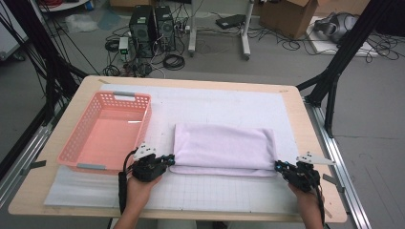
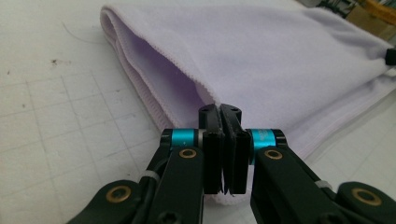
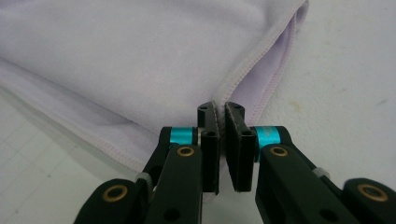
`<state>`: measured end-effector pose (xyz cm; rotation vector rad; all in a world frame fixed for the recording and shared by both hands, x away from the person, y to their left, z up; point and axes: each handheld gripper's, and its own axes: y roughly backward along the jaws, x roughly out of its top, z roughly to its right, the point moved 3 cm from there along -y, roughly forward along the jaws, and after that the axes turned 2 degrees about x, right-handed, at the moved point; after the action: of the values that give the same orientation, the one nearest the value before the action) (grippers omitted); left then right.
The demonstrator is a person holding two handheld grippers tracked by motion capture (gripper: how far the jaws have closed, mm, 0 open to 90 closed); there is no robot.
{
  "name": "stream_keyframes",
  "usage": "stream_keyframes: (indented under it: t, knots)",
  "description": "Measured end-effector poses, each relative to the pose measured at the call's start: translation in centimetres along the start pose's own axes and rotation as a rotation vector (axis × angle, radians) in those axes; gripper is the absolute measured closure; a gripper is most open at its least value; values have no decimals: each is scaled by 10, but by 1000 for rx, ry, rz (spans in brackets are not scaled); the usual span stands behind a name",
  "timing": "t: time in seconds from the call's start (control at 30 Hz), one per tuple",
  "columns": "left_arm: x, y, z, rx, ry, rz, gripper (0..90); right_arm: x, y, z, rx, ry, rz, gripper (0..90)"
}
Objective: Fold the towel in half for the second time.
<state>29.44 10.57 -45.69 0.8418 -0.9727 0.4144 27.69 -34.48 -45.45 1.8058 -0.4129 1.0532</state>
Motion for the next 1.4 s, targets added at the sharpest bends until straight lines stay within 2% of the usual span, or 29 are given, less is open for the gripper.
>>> stream_keyframes:
  t: [0.1, 0.23, 0.33, 0.4, 0.43, 0.47, 0.5, 0.53, 0.57, 0.63, 0.7, 0.77, 0.83, 0.9, 0.97, 1.03, 1.17, 1.27, 1.33, 1.4]
  knots:
    - [1, 7, 0, -18, 6, 14, 871, 2, 8, -2, 15, -5, 23, 848]
    - [-3, 15, 0, -28, 13, 9, 871, 3, 17, -5, 41, -5, 25, 849]
    - [-6, 20, 1, -28, 16, 0, 871, 0, 20, -8, 60, -4, 1, 848]
    - [-11, 20, 1, -27, 22, -20, 868, -4, 19, -9, 49, -1, -29, 842]
    - [-15, 19, 1, -27, 28, -36, 860, -7, 16, -8, 48, -8, -63, 812]
    - [-17, 18, 0, -21, 30, -55, 830, -9, 13, -6, 43, -15, -100, 742]
    - [-18, 17, -1, -1, 30, -60, 762, -11, 11, -6, 11, -12, -97, 656]
    - [-18, 17, -1, 16, 29, -57, 651, -10, 12, -6, -9, -16, -78, 620]
    - [-16, 18, -1, 20, 22, -44, 605, -8, 14, -6, -14, -24, -59, 602]
    - [-11, 20, 1, 32, -11, 5, 563, -2, 20, -8, -53, 16, 4, 580]
    - [-7, 20, 4, 41, -50, 52, 566, 1, 23, -12, -80, 61, 46, 584]
    - [-5, 19, 7, 46, -96, 79, 598, 2, 21, -15, -60, 84, 85, 618]
    - [-4, 13, 9, 20, -111, 68, 628, 1, 14, -19, -7, 84, 78, 649]
    - [-6, 7, 11, 23, -133, 36, 648, 0, 2, -22, 20, 105, 41, 676]
    - [-9, 0, 12, 41, -142, -13, 652, -3, -8, -24, 16, 124, -10, 674]
    - [-11, -4, 12, 73, -141, -47, 649, -7, -14, -24, -14, 133, -63, 666]
    - [-12, -5, 11, 102, -136, -93, 639, -9, -10, -21, -21, 144, -69, 660]
    - [-13, -3, 10, 106, -134, -94, 638, -11, -6, -18, -13, 122, -65, 649]
    - [-14, 1, 7, 107, -118, -96, 572, -10, -1, -18, -8, 119, -48, 613]
    - [-14, 6, 4, 103, -95, -74, 489, -9, 5, -19, 7, 131, -8, 573]
